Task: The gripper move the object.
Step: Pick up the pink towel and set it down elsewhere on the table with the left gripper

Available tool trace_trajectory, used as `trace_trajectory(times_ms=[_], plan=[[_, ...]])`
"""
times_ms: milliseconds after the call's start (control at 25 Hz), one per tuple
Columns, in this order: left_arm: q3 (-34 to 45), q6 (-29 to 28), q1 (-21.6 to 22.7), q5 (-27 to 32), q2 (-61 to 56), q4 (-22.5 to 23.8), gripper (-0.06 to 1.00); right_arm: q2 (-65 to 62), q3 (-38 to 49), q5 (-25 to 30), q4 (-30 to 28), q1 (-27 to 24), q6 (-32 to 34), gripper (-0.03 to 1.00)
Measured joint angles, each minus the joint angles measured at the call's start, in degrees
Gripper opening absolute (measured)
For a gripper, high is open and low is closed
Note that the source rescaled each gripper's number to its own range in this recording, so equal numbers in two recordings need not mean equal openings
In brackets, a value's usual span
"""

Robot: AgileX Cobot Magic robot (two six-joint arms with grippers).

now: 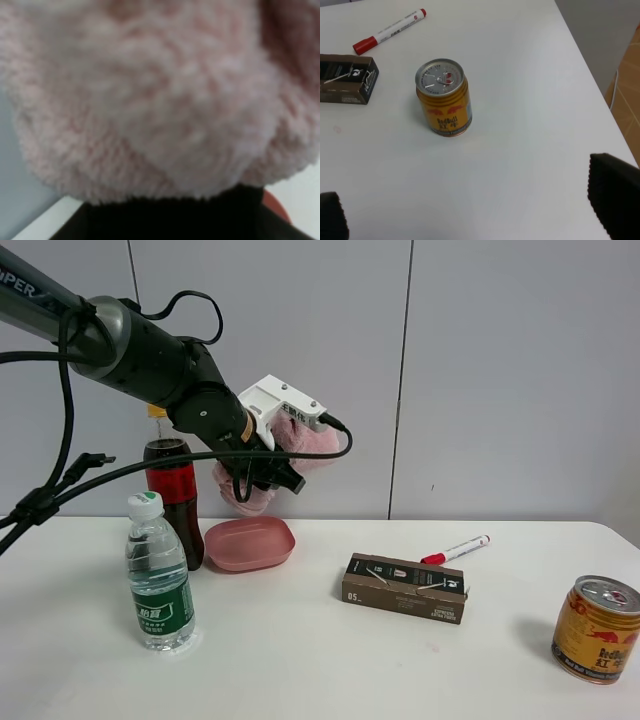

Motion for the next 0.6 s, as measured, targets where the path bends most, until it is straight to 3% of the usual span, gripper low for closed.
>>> trace_trajectory(times_ms=[160, 600], plan=[[0.0, 1.9, -1.4, 0.0, 0.1, 4.1, 0.02, 0.0, 0.0, 0.0, 0.0, 0.0, 0.0, 1.00], [-0.1, 19.5, -5.8, -7.4, 3.1, 9.8, 0.02, 0.0, 0.0, 0.0, 0.0, 0.0, 0.0, 1.00]])
